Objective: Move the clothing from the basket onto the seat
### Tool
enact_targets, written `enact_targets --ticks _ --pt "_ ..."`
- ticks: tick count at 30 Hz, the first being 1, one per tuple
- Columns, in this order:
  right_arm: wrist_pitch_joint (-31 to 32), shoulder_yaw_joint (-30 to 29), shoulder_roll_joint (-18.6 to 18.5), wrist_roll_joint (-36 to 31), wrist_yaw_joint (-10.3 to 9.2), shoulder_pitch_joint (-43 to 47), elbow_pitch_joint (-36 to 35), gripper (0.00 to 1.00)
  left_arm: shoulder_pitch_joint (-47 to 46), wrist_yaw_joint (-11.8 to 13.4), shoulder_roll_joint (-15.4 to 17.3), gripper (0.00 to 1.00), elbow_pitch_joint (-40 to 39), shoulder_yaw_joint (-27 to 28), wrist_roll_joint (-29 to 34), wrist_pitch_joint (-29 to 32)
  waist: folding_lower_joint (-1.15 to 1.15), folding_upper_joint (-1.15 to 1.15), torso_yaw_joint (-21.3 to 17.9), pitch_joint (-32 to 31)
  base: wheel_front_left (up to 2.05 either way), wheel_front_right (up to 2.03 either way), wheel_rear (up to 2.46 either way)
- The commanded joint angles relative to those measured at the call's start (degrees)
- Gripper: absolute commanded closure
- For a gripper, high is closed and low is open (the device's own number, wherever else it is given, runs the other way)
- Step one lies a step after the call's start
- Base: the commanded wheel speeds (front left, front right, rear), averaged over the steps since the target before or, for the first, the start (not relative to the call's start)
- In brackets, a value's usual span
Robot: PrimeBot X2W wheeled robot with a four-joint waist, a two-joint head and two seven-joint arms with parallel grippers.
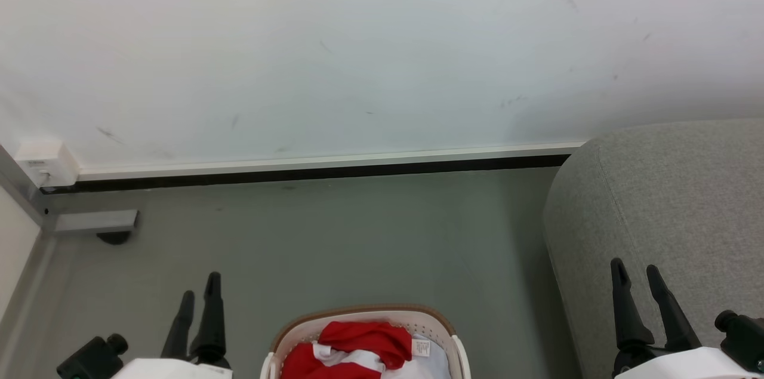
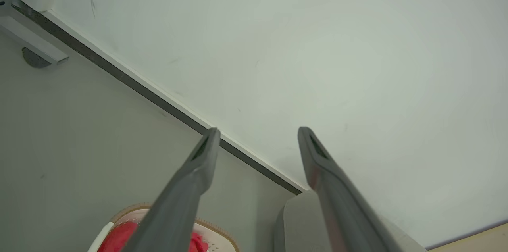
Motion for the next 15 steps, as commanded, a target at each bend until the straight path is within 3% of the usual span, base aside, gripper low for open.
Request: enact_targets --ticks 1,15 --pt "-0.6 0.1 -0.2 -2.0 -0.06 -0.3 -1.0 0.00 0.1 -0.2 0.5 0.00 -0.7 0.0 2.4 -0.8 0.00 0.00 0.0 0.0 0.00 0.00 0.00" --pt "-2.8 0.2 0.0 -10.6 -0.07 0.4 -1.6 0.00 0.6 -0.3 0.6 0.00 -1.1 -0.8 11.5 -2.9 0.00 0.00 0.1 0.1 0.00 0.00 0.00"
